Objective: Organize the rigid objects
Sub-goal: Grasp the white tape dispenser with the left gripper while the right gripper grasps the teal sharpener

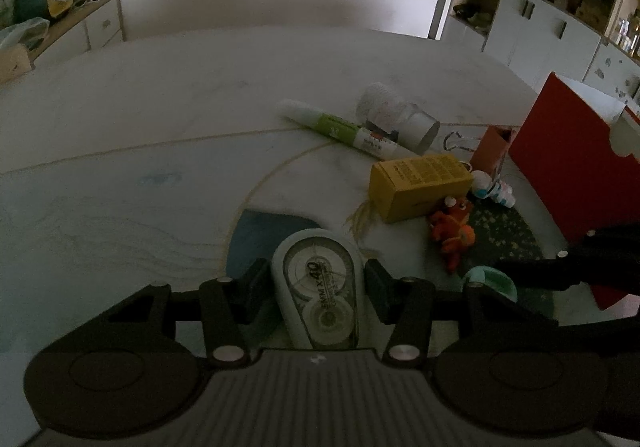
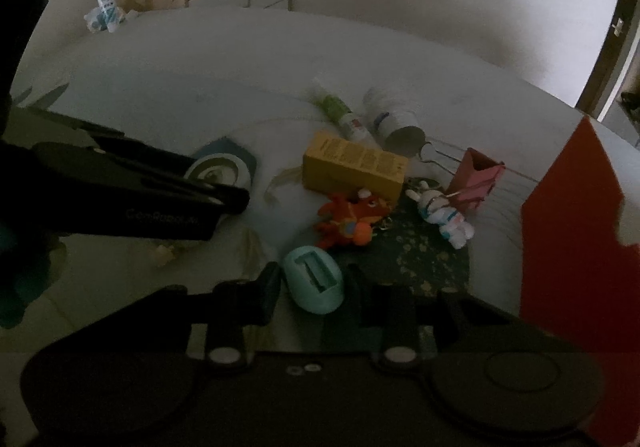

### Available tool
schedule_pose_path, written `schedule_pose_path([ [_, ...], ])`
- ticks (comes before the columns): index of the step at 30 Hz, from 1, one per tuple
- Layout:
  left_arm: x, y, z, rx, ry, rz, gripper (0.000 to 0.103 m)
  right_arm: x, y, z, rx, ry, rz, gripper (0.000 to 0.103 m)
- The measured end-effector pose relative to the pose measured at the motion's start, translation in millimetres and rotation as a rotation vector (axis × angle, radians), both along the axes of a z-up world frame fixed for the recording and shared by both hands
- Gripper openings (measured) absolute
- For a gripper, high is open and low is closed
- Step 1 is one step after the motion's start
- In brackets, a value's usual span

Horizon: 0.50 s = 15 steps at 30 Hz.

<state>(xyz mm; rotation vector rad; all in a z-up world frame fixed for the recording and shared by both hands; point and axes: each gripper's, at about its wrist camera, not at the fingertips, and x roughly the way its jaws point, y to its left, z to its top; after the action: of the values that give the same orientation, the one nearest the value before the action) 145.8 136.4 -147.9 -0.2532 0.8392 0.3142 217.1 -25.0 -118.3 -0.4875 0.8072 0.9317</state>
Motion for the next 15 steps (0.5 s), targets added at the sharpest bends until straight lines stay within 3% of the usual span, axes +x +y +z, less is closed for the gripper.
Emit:
schedule_pose_path([
  [15, -16.9, -22.3, 45.4, -0.017, -0.042, -0.037, 0.052, -10.4, -32.8, 51.5, 0.080, -0.003, -0.073, 0.034],
])
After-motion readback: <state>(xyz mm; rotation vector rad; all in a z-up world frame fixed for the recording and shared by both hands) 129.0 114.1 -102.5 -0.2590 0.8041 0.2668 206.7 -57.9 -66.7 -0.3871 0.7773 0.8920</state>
